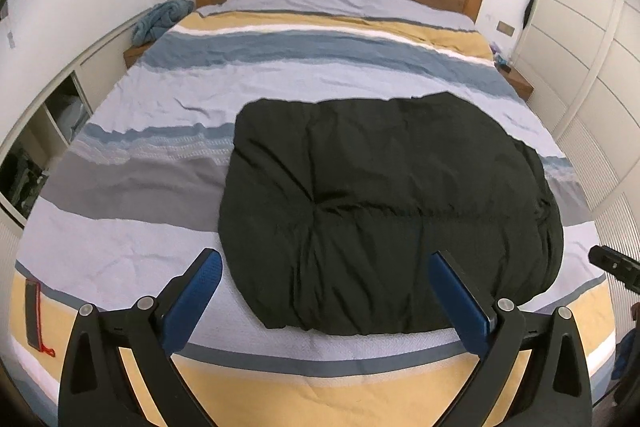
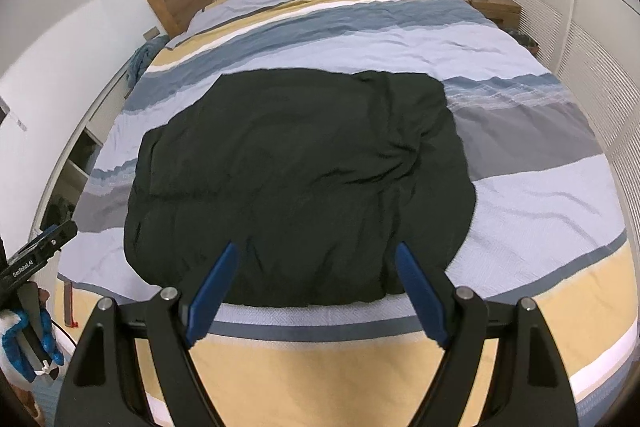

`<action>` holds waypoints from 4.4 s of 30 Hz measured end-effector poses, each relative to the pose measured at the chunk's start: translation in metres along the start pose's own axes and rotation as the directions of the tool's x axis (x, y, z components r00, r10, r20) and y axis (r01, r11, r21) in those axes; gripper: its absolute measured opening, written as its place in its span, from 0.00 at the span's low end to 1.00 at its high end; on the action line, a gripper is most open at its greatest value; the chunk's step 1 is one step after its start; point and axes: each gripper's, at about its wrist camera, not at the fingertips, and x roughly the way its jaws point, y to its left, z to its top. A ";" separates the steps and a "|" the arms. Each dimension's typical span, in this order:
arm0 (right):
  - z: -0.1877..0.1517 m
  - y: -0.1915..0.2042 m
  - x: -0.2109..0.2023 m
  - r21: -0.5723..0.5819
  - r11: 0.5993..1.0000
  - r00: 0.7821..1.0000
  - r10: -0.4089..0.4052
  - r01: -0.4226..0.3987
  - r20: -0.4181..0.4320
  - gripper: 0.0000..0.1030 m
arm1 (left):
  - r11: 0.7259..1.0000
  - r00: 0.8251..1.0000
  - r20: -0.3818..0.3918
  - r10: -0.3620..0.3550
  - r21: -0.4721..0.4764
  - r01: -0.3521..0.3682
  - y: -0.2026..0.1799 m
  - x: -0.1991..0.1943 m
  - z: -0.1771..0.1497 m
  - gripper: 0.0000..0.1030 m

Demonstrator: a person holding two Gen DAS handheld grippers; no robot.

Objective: Fold large clothes
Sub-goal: 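Set the coat bundle down on the duvet and pull both grippers back, then press down on the black coat bundle with both open grippers to flatten it, then lift both grippers off the coat bundle and pull them back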

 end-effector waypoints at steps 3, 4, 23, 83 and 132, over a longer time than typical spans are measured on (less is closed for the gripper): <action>0.001 0.011 0.016 -0.030 1.000 1.000 0.004 -0.004 -0.009 0.78 | 1.000 1.000 -0.011 0.001 0.016 -0.001 -0.004 0.015 0.002 0.98; 0.002 0.015 0.021 -0.038 0.999 1.000 0.006 -0.006 -0.009 0.78 | 1.000 1.000 -0.014 0.004 0.024 -0.004 -0.006 0.021 0.004 0.98; 0.048 0.044 0.117 -0.144 0.989 0.996 -0.026 0.038 0.088 0.78 | 0.995 1.000 -0.025 -0.010 0.096 0.012 -0.043 0.136 0.045 0.98; 0.124 -0.016 0.192 -0.045 0.991 0.991 -0.122 0.125 0.062 0.79 | 0.996 0.997 -0.043 0.069 -0.054 -0.071 0.002 0.206 0.091 1.00; -0.012 -0.002 0.058 -0.057 0.978 0.978 -0.194 0.199 0.079 0.79 | 0.999 0.999 -0.017 0.035 -0.027 -0.036 -0.001 0.074 -0.018 1.00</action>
